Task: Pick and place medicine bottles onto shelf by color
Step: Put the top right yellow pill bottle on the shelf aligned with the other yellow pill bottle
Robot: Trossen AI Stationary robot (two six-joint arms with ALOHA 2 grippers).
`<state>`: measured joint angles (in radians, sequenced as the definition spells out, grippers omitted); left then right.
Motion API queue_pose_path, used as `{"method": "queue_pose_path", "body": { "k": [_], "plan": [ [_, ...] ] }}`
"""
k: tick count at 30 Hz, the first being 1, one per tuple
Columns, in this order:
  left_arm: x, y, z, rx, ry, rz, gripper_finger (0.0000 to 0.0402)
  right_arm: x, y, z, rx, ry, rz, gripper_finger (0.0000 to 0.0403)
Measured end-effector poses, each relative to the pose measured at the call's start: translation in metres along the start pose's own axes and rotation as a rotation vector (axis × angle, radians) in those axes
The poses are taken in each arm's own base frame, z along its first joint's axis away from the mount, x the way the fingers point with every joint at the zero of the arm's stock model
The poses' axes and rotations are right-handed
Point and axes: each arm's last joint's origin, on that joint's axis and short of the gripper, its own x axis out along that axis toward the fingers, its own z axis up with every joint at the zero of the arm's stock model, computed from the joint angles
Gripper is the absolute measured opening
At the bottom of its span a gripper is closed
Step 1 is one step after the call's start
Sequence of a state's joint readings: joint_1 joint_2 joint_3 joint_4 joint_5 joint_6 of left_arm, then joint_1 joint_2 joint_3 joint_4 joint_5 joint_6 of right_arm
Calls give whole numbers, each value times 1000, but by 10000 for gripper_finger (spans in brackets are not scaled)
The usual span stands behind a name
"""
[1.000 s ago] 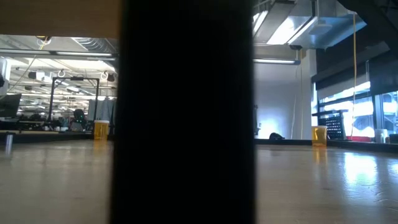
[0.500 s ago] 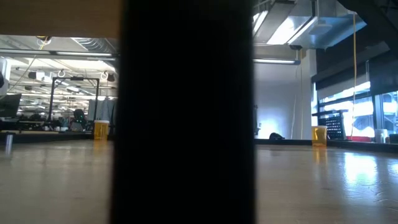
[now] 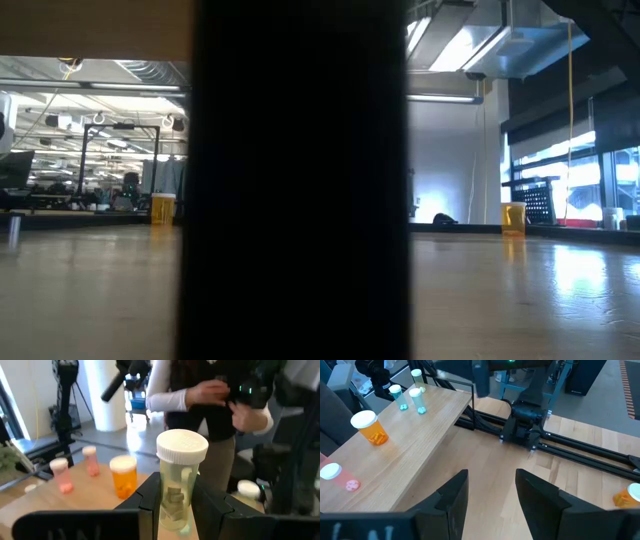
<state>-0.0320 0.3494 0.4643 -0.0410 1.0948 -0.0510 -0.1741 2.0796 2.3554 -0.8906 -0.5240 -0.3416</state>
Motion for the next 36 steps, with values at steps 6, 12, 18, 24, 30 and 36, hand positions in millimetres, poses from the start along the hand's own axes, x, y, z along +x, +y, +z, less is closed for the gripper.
{"method": "queue_pose_path", "body": {
  "k": [6, 12, 18, 24, 30, 36],
  "plan": [
    [10, -3, -8, -57, -112, 11, 73, 0, 0, 0, 0, -1, -1, 166],
    [8, -14, -10, -152, -123, -43, 73, 0, 0, 0, -3, -5, -2, 166],
    [9, -18, -19, -154, -117, -61, 73, 0, 0, 1, -4, -8, -3, 166],
    [10, -18, -25, -135, -93, -79, 73, 0, 0, 1, -4, -7, -3, 166],
    [10, -18, -27, -149, -78, -91, 73, 0, 0, 1, -4, -7, -3, 166],
    [9, -19, -31, -176, -46, -111, 73, 0, 0, 1, -4, -7, -3, 166]
  ]
}}
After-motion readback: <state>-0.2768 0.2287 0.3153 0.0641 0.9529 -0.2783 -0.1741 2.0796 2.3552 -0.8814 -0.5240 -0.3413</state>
